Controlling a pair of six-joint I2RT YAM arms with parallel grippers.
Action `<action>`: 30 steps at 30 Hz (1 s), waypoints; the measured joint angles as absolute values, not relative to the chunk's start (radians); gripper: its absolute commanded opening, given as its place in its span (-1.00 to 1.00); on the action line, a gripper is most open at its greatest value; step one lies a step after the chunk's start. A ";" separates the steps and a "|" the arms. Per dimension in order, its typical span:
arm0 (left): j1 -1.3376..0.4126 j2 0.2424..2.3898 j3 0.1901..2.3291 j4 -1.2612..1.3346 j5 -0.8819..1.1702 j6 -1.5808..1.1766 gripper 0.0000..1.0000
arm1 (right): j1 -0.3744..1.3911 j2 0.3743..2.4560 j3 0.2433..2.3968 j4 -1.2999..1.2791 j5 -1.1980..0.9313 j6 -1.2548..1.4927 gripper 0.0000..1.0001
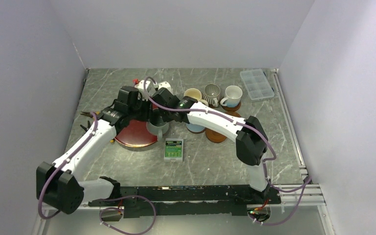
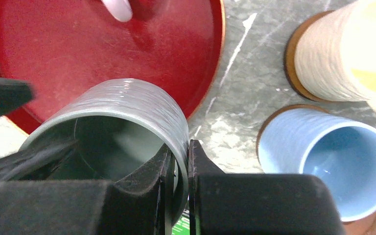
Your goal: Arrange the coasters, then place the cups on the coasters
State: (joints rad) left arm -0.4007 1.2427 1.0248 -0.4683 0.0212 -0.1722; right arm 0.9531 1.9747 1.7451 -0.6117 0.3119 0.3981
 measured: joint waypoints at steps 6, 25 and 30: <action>-0.400 1.072 0.986 -0.430 0.018 -0.167 0.59 | 0.944 1.937 1.745 -0.701 0.395 0.402 -1.00; -0.397 0.923 0.963 -0.387 -0.135 -0.174 0.67 | 0.671 1.658 1.838 -1.044 0.733 0.572 -1.00; -0.397 0.923 0.963 -0.387 -0.148 -0.178 0.67 | 0.547 1.543 1.718 -1.119 0.778 0.715 -1.00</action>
State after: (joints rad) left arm -0.3969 0.9226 0.9630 -0.3870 -0.1478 -0.1776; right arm 0.5472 1.5429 1.7176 -1.1187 0.7776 0.7147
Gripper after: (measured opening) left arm 0.835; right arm 0.132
